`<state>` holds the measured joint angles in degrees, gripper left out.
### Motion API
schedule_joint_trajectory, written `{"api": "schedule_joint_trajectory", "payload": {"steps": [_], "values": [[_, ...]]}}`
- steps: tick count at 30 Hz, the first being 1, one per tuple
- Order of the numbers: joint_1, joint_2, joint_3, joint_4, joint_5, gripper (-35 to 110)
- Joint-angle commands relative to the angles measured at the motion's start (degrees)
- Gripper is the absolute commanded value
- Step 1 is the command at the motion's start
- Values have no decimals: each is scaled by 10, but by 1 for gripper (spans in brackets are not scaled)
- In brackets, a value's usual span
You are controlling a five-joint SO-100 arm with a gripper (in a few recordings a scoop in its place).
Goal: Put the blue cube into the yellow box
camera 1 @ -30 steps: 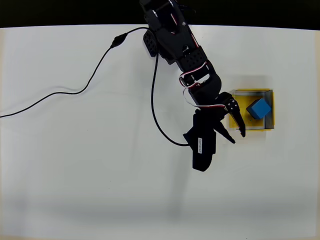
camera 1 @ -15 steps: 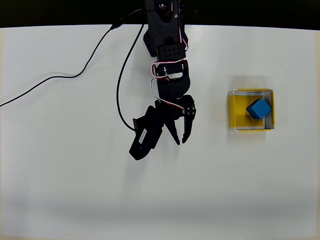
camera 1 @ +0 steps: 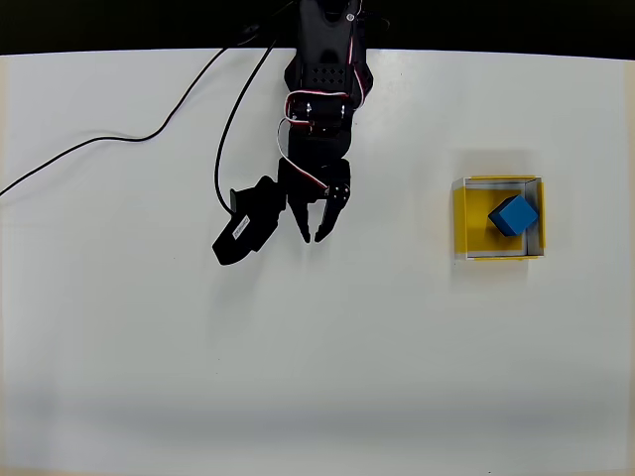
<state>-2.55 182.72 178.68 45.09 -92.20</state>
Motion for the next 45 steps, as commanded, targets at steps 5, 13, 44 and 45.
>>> {"api": "schedule_joint_trajectory", "payload": {"steps": [5,13,44,45], "values": [[-10,84,15,250,48,0],[-9,89,15,317,72,0],[0,87,15,317,73,2],[0,87,15,317,73,2]]}}
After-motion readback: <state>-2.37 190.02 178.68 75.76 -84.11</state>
